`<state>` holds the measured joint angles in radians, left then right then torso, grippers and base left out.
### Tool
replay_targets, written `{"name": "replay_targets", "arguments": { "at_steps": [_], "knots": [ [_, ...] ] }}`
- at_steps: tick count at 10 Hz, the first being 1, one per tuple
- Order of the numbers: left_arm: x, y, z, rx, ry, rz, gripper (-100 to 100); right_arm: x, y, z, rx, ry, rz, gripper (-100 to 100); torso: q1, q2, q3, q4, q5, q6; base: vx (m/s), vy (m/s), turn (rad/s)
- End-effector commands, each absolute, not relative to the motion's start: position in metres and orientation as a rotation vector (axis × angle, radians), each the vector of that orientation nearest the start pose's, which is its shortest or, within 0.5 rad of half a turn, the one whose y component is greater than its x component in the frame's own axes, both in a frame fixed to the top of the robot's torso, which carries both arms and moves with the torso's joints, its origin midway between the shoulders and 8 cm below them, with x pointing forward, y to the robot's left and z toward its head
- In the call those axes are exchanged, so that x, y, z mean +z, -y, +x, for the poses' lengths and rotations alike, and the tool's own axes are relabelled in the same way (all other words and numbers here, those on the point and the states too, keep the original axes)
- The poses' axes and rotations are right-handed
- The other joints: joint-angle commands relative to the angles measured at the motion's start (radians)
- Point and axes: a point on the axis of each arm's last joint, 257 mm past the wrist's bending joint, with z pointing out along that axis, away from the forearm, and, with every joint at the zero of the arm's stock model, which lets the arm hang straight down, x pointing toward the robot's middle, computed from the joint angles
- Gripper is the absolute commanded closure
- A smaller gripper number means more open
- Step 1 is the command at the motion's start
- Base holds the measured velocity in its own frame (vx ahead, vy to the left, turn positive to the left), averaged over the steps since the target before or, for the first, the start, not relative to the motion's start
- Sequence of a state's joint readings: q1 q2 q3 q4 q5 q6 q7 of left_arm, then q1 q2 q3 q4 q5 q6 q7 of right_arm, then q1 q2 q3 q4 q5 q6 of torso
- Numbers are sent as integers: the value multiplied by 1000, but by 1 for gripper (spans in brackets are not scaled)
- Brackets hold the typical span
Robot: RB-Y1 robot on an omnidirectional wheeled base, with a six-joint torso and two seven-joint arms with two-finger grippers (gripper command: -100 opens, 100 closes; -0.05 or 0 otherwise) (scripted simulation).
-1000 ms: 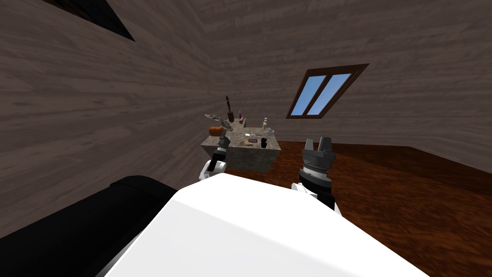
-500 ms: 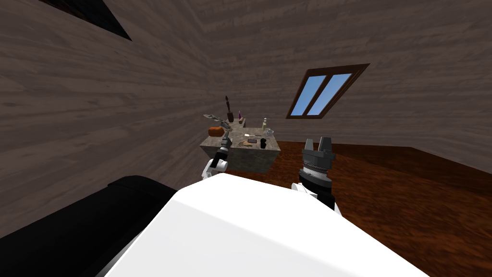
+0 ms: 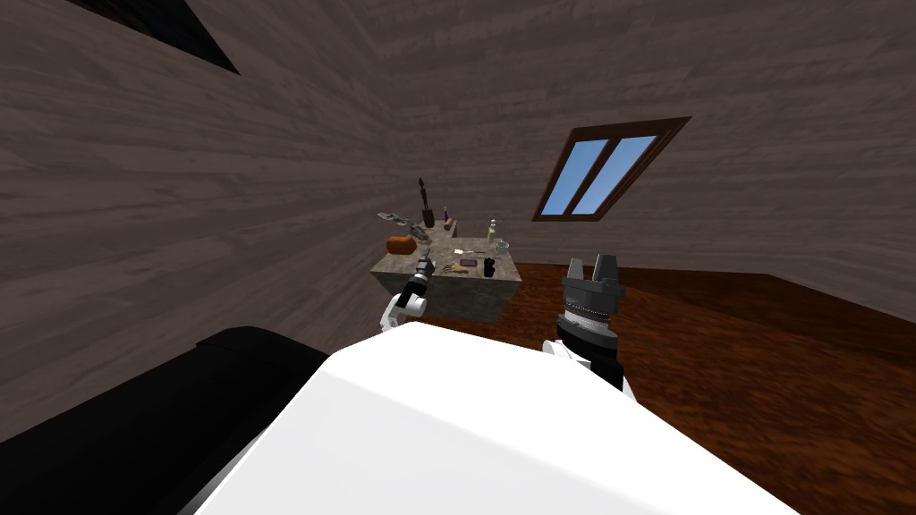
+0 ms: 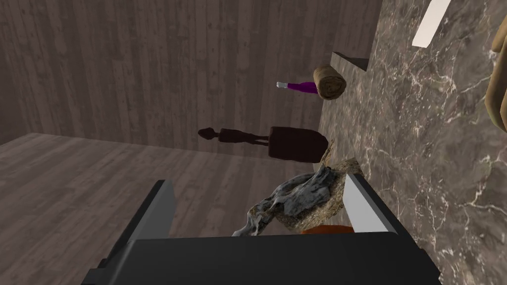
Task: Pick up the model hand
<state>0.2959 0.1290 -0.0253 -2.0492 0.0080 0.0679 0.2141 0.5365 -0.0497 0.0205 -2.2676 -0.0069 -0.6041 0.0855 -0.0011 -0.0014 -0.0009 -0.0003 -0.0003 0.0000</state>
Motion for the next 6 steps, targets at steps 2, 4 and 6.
{"name": "replay_targets", "arguments": {
  "at_steps": [2, 4, 6],
  "knots": [
    [-164, -268, 470, -1302, -1095, -1265, -100, 26, 269, 327, 1252, -627, 551, 0, 0, 0, 0, 0, 0, 0, 23, -18, 3],
    [-190, -265, 476, -1287, -1132, -1355, -100, 26, 269, 327, 1252, -627, 551, 0, 0, 0, 0, 0, 0, 0, 24, -23, 5],
    [-206, -263, 479, -1270, -1159, -1411, -100, 26, 269, 327, 1252, -627, 551, 0, 0, 0, 0, 0, 0, 0, 18, -15, 3]
  ]
}}
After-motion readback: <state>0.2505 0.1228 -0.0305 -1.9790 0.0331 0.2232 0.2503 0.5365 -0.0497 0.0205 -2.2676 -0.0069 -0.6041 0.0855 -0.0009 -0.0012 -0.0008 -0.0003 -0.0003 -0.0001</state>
